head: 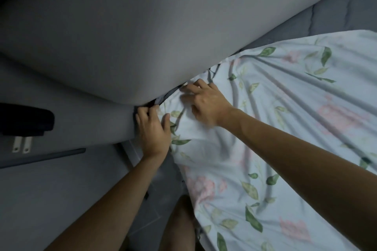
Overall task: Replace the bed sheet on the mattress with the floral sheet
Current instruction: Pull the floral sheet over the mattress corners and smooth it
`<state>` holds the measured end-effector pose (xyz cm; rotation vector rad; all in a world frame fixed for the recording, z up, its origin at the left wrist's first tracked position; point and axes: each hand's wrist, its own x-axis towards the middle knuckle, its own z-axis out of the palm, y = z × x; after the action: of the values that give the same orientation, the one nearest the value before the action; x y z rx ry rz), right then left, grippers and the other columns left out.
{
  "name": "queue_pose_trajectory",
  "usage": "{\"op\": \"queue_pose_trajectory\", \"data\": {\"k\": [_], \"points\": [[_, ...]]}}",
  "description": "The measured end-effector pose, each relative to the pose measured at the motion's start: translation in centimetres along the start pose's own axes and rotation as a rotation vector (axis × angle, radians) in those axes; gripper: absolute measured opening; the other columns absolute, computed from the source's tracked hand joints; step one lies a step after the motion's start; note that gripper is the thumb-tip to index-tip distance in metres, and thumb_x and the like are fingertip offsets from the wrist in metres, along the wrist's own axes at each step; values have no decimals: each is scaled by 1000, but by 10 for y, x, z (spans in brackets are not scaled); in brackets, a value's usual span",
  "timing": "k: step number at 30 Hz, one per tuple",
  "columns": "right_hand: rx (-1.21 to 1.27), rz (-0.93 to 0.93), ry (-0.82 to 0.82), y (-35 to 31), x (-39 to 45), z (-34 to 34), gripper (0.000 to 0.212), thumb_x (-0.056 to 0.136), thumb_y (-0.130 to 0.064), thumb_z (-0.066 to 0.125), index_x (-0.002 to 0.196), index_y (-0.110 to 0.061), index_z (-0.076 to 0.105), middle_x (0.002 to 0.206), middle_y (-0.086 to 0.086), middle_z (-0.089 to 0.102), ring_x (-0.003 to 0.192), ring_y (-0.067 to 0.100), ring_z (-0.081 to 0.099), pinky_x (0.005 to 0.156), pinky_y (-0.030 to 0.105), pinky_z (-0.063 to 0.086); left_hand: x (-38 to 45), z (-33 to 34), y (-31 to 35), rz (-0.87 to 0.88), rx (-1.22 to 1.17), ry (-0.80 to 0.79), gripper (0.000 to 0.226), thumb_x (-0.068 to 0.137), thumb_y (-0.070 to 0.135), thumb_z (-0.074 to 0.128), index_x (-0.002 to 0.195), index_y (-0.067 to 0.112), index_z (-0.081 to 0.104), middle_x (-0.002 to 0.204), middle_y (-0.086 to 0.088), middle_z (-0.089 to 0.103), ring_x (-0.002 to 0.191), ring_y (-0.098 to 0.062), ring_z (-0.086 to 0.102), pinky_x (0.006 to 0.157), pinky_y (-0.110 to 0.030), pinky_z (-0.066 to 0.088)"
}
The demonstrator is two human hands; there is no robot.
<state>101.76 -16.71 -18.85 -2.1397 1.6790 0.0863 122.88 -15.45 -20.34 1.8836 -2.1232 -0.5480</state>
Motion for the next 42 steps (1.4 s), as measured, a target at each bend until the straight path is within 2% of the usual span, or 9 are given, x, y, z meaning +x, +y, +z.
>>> {"op": "queue_pose_trajectory", "data": {"k": [5, 7, 12, 17, 21, 23, 30, 38, 42], "points": [[-13, -17, -14, -16, 3, 0, 63, 81, -29, 41, 141, -11, 54, 146, -1, 43, 116, 24, 46, 85, 38, 39, 1, 4, 9, -303, -159, 50, 15, 102, 22, 61, 96, 8, 64, 82, -17, 70, 72, -37, 63, 57, -34, 28], [29, -24, 26, -25, 1, 6, 69, 82, -26, 45, 148, -7, 48, 148, 4, 42, 117, 26, 47, 87, 40, 42, 9, 7, 12, -439, -289, 168, 18, 102, 21, 60, 96, 4, 63, 78, -17, 71, 66, -32, 61, 58, -31, 25], [102, -29, 115, -47, 6, 27, 71, 90, -30, 52, 153, 1, 39, 151, 17, 43, 132, 33, 43, 114, 41, 36, 19, 14, 11, -565, -614, 363, 20, 96, 19, 58, 107, 3, 58, 94, -12, 73, 88, -29, 71, 79, -40, 58], [44, 55, 78, -46, 9, 41, 71, 96, -41, 40, 160, -11, 31, 164, 7, 34, 155, 29, 23, 128, 48, 13, 11, 20, 6, -525, -743, 23, 46, 89, 5, 75, 125, 5, 47, 122, -16, 68, 114, -28, 67, 92, -26, 53], [117, 112, 69, -27, 3, 31, 73, 92, -42, 36, 160, -17, 34, 164, 5, 35, 155, 30, 23, 127, 50, 15, 3, 7, 17, -226, 5, -83, 57, 85, 29, 73, 133, 7, 52, 135, -21, 54, 122, -40, 49, 100, -45, 43], [147, 132, 100, -5, -17, 29, 69, 92, -37, 37, 158, -16, 38, 164, 7, 36, 155, 29, 25, 127, 50, 18, -4, 3, 34, -34, 169, -109, 65, 82, 32, 70, 139, 10, 49, 143, -17, 46, 125, -37, 45, 98, -48, 43], [114, 387, 243, 101, -127, 32, 59, 95, -25, 48, 153, -17, 46, 159, 13, 41, 148, 37, 35, 121, 52, 29, 0, 49, 119, 508, 160, -396, 61, 92, 31, 60, 150, 21, 45, 164, -3, 34, 150, -27, 31, 116, -47, 35], [59, 964, 281, 249, -306, 29, 60, 96, -35, 49, 154, -22, 40, 159, 15, 37, 142, 43, 35, 116, 55, 34, 37, 132, 290, 984, 100, -483, 59, 99, 39, 55, 154, 23, 43, 165, -3, 34, 153, -27, 27, 120, -48, 28], [126, 1234, 225, 312, -361, 39, 69, 90, -57, 46, 154, -34, 32, 161, 18, 30, 143, 47, 32, 113, 62, 32, 44, 175, 383, 1115, 164, -523, 62, 99, 50, 52, 155, 27, 41, 164, -5, 35, 153, -29, 26, 122, -51, 25]]}}
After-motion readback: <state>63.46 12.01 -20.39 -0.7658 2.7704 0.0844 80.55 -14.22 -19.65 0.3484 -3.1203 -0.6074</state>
